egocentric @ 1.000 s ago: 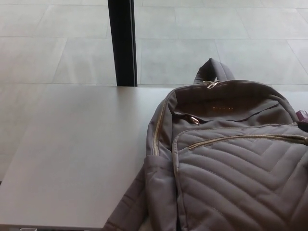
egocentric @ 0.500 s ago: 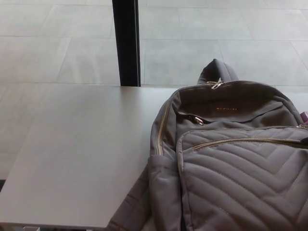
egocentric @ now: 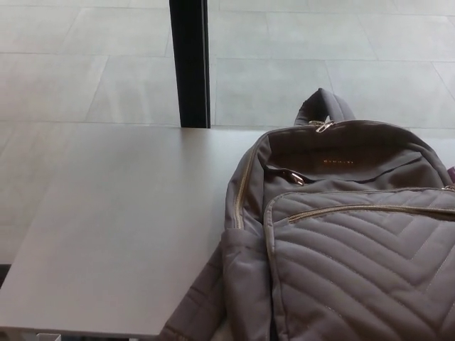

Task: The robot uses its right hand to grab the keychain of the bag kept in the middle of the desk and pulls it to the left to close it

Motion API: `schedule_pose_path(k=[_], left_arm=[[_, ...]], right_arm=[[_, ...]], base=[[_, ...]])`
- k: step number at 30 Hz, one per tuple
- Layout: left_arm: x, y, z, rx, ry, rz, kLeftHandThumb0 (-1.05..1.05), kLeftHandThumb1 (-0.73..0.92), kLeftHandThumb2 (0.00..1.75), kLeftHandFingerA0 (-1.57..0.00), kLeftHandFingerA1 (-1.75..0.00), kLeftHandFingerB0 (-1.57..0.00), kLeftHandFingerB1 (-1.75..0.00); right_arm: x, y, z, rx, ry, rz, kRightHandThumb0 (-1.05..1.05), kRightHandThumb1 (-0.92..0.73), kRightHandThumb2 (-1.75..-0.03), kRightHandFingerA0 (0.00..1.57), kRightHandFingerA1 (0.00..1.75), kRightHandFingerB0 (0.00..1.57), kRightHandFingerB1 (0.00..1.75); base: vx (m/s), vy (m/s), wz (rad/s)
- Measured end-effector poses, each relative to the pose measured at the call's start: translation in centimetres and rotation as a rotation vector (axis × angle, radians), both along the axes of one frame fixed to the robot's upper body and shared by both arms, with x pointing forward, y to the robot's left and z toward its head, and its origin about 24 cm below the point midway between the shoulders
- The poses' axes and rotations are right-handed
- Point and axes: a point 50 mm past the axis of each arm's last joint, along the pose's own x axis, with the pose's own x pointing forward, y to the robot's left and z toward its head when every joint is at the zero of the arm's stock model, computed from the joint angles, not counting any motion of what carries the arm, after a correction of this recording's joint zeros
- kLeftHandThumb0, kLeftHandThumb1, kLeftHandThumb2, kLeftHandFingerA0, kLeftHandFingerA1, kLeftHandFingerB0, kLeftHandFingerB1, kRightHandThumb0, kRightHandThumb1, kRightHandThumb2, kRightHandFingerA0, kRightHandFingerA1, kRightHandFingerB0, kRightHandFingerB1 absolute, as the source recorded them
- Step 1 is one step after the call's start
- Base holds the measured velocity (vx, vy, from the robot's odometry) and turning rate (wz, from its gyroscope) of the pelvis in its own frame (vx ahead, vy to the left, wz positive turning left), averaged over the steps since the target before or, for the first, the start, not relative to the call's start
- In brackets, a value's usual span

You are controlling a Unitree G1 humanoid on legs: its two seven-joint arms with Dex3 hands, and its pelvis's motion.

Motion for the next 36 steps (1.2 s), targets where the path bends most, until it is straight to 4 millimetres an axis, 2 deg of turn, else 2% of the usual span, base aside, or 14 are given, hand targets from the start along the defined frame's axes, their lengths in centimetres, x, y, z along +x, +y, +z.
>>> schedule_pose_path(k=[1, 2, 5, 16, 17, 18, 20, 24, 26, 27, 29, 30, 31, 36], left_arm=[[0.0, 0.0, 0.0, -0.002, -0.001, -0.002, -0.57, 0.85, 0.66, -0.85, -0.54, -0.65, -0.44], [0.0, 0.0, 0.0, -0.004, -0.001, -0.002, -0.56, 0.86, 0.66, -0.84, -0.54, -0.64, -0.44], [0.0, 0.0, 0.0, -0.008, -0.001, -0.002, -0.56, 0.87, 0.67, -0.83, -0.54, -0.64, -0.43], [0.0, 0.0, 0.0, -0.014, -0.005, -0.003, -0.58, 0.87, 0.66, -0.82, -0.55, -0.65, -0.44], [0.0, 0.0, 0.0, -0.014, -0.005, -0.002, -0.58, 0.87, 0.66, -0.83, -0.56, -0.66, -0.44], [0.0, 0.0, 0.0, -0.015, -0.004, -0.002, -0.58, 0.87, 0.66, -0.82, -0.55, -0.65, -0.44], [0.0, 0.0, 0.0, -0.015, -0.004, -0.002, -0.59, 0.87, 0.66, -0.82, -0.55, -0.65, -0.44], [0.0, 0.0, 0.0, -0.015, -0.004, -0.002, -0.57, 0.88, 0.66, -0.80, -0.57, -0.66, -0.44], [0.0, 0.0, 0.0, -0.014, -0.006, -0.003, -0.57, 0.88, 0.66, -0.80, -0.57, -0.66, -0.44], [0.1, 0.0, 0.0, -0.013, -0.007, -0.004, -0.58, 0.88, 0.67, -0.79, -0.55, -0.65, -0.44], [0.0, 0.0, 0.0, -0.013, -0.006, -0.005, -0.59, 0.88, 0.67, -0.78, -0.55, -0.64, -0.44], [0.0, 0.0, 0.0, -0.013, -0.006, -0.004, -0.59, 0.88, 0.67, -0.79, -0.55, -0.64, -0.44], [0.0, 0.0, 0.0, -0.013, -0.005, -0.004, -0.58, 0.88, 0.67, -0.80, -0.55, -0.64, -0.44], [-0.1, 0.0, 0.0, -0.013, -0.003, -0.003, -0.59, 0.88, 0.66, -0.83, -0.57, -0.66, -0.45]], right_arm=[[0.0, 0.0, 0.0, -0.004, 0.000, -0.002, -0.20, -0.81, -0.71, 0.77, 1.38, 0.81, 0.73], [-0.1, 0.1, -0.1, -0.005, -0.003, -0.004, -0.11, -0.83, -0.61, 0.76, 1.74, 0.55, 1.46], [-0.2, 0.1, -0.4, 0.017, -0.045, -0.025, -0.09, -0.73, -0.61, 0.66, 1.72, 0.60, 1.33], [-0.7, -0.4, -1.9, 0.341, -0.345, -0.145, 0.02, -0.55, -1.14, 0.76, 1.75, 0.65, 1.63], [-0.7, -0.5, -2.0, 0.367, -0.365, -0.151, -0.01, -0.53, -1.13, 1.12, 1.49, 0.90, 1.31], [-0.7, -0.5, -2.1, 0.402, -0.393, -0.162, -0.01, -0.58, -1.09, 0.76, 1.75, 0.68, 1.51], [-0.7, -0.5, -2.4, 0.481, -0.450, -0.184, -0.01, -0.60, -1.03, 0.76, 1.74, 0.71, 1.49], [-0.9, -0.5, -2.8, 0.623, -0.540, -0.231, -0.01, -0.56, -1.10, 1.22, 1.45, 0.94, 1.24], [-0.8, -0.4, -2.8, 0.681, -0.572, -0.252, -0.01, -0.56, -1.10, 1.22, 1.45, 0.94, 1.24], [-0.8, -0.4, -2.7, 0.710, -0.587, -0.263, 0.01, -0.62, -1.12, 0.94, 1.75, 0.69, 1.60], [-0.7, -0.3, -2.7, 0.759, -0.606, -0.278, -0.01, -0.58, -1.18, 0.93, 1.75, 0.68, 1.62], [-0.6, -0.3, -2.7, 0.782, -0.615, -0.286, 0.00, -0.58, -1.20, 1.24, 1.52, 0.92, 1.31], [-0.6, -0.2, -2.6, 0.808, -0.625, -0.296, 0.00, -0.57, -1.21, 0.93, 1.75, 0.67, 1.65], [0.4, 0.3, -1.9, 0.934, -0.666, -0.322, -0.03, -0.52, -1.23, 0.97, 1.75, 0.80, 1.55]], base=[[0.00, 0.000, 0.00], [0.00, 0.000, 0.00], [0.00, 0.000, 0.00], [0.00, 0.000, 0.00], [0.00, 0.000, 0.00], [0.00, 0.000, 0.00], [0.00, 0.000, 0.00], [0.00, 0.000, 0.00], [0.00, 0.000, 0.00], [0.00, 0.000, 0.00], [0.00, 0.000, 0.00], [0.00, 0.000, 0.00], [0.00, 0.000, 0.00], [0.00, 0.000, 0.00]])
